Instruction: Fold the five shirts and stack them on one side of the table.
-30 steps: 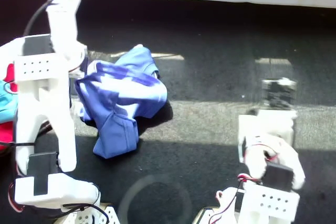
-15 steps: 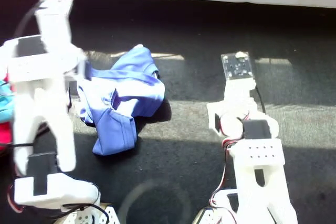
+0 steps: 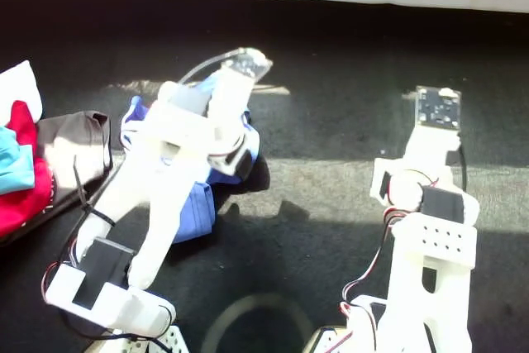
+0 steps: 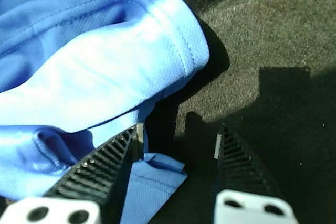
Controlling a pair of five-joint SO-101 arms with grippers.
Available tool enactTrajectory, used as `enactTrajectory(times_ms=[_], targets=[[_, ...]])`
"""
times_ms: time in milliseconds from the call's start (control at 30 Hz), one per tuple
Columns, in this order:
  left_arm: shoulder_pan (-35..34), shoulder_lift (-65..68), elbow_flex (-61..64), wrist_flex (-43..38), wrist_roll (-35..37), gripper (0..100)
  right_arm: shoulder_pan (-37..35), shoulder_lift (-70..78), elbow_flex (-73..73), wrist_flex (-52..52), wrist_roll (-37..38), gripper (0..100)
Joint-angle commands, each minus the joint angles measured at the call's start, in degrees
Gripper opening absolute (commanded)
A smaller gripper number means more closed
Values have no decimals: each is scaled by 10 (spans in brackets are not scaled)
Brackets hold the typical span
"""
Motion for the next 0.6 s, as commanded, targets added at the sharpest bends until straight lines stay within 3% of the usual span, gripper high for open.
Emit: enactTrajectory(times_ms=[0, 200, 400, 567], targets=[[8, -3, 62, -91, -2, 228, 15, 0, -29, -2, -4, 205], [7, 23, 137, -216, -2, 229, 11, 0, -29, -2, -5, 205], [0, 131, 88, -216, 0, 229, 11, 0, -25, -2, -5, 205], [0, 147, 27, -215, 0, 224, 11, 0, -23, -2, -6, 205]])
